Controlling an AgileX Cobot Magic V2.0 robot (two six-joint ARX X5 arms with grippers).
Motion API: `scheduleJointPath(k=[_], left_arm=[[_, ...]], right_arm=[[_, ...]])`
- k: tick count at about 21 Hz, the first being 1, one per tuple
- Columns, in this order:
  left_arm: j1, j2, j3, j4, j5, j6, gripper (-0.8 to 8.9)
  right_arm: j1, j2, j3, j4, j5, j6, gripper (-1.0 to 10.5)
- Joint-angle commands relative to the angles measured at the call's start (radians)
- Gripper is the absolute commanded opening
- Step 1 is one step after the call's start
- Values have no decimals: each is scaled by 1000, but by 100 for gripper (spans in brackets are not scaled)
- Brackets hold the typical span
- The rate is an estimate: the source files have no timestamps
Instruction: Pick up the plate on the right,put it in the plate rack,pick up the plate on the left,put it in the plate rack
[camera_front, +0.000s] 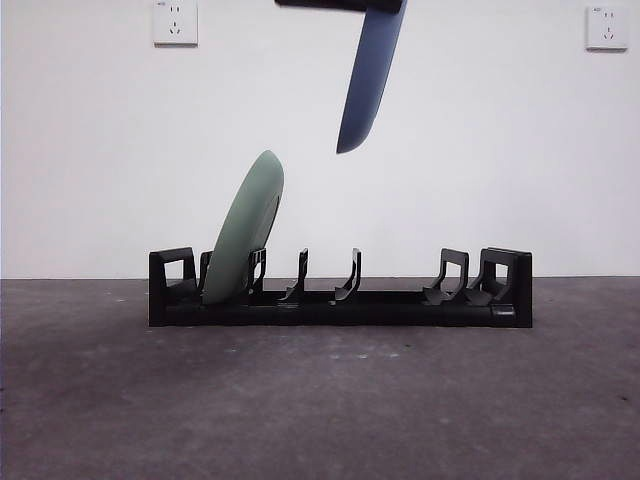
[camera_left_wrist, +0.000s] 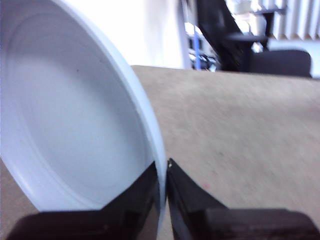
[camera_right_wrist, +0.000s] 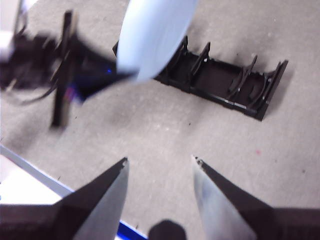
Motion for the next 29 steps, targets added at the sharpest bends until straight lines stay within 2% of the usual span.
scheduleJointPath(k=[1,5,13,17,29], left_arm=[[30,52,0,83,5,-80,-7],[82,151,0,166,29,-132,-7],[166,294,2,250,68,-132,-7],[193,351,2,262,83,-131,-7],[199,425,2,255,74,-127,-4]], right_arm=[[1,-22,-55,-23,-18,21,220],[2,-63,-181,-23,-77,35,220],[2,-82,-373,-2,-90,35,220],[2,-82,-417,61,-142,39,220],[2,-82,-436,99,-153,37,219]])
